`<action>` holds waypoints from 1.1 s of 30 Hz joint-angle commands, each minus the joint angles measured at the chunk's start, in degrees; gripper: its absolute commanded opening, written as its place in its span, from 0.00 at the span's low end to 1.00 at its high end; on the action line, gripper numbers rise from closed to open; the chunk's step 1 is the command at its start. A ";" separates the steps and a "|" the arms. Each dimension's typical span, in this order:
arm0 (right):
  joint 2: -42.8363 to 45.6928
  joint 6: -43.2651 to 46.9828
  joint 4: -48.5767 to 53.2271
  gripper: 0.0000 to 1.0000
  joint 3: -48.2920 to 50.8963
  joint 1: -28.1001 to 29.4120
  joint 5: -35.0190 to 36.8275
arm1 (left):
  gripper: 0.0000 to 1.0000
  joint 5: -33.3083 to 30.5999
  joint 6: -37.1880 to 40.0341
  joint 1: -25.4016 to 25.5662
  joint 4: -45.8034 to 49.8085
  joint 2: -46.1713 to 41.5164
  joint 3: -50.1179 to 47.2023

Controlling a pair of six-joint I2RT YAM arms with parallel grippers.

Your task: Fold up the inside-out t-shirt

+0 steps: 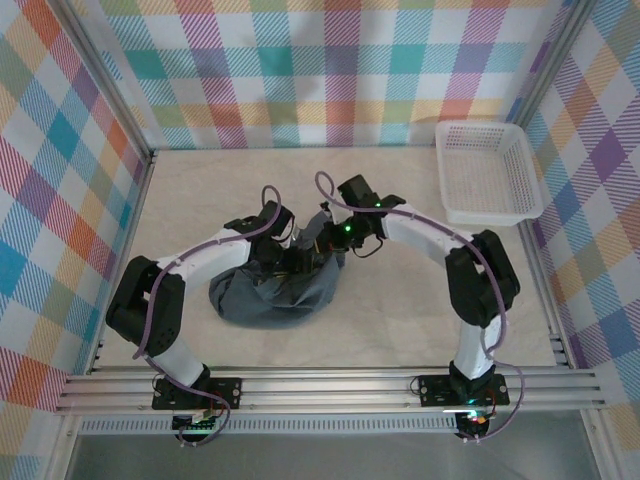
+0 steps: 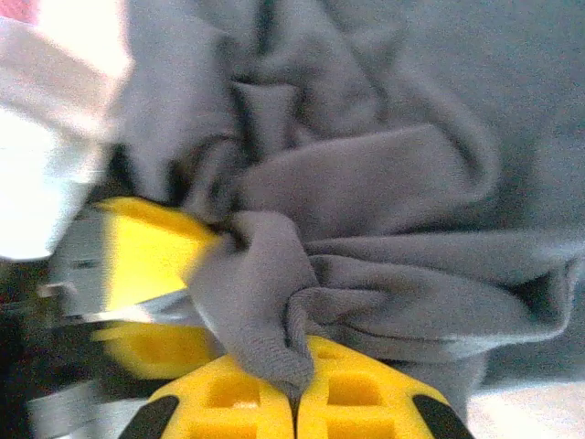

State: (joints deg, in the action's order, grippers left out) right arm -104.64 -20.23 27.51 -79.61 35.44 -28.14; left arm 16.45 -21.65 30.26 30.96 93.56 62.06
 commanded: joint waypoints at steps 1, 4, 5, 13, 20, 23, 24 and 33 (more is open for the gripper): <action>4.42 -1.90 -5.20 0.00 -1.20 0.07 -13.11 | 0.59 1.06 3.04 -0.11 -2.94 -1.68 2.72; 5.42 -2.81 -5.80 0.00 -1.67 0.07 -16.78 | 0.59 -3.39 5.04 -0.93 -1.96 -1.84 5.87; 5.74 -3.09 -5.88 0.00 -1.71 0.07 -17.55 | 0.58 -3.86 5.43 -1.39 -2.12 -2.11 6.54; 7.78 -7.72 -4.13 0.07 1.90 -3.93 -8.83 | 0.00 5.05 5.52 -5.02 -9.42 -11.67 4.37; 1.27 -5.67 -5.82 0.29 8.25 -8.63 -9.96 | 0.00 15.45 -0.84 -9.69 -15.51 -18.59 1.52; 2.06 -6.84 -7.94 0.39 9.86 -8.59 -10.08 | 0.00 15.71 0.73 -9.71 -12.19 -18.48 1.34; 3.60 -6.36 -7.91 0.42 10.33 -8.55 -8.61 | 0.00 16.08 1.20 -9.74 -12.06 -18.40 0.93; 20.15 19.51 -23.95 0.77 21.62 -1.82 8.19 | 0.00 20.77 3.73 -9.61 -10.97 -16.65 1.42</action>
State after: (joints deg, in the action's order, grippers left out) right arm -86.02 -16.34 13.82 -59.90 31.03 -23.90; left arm 33.69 -20.18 20.69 19.49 76.69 62.98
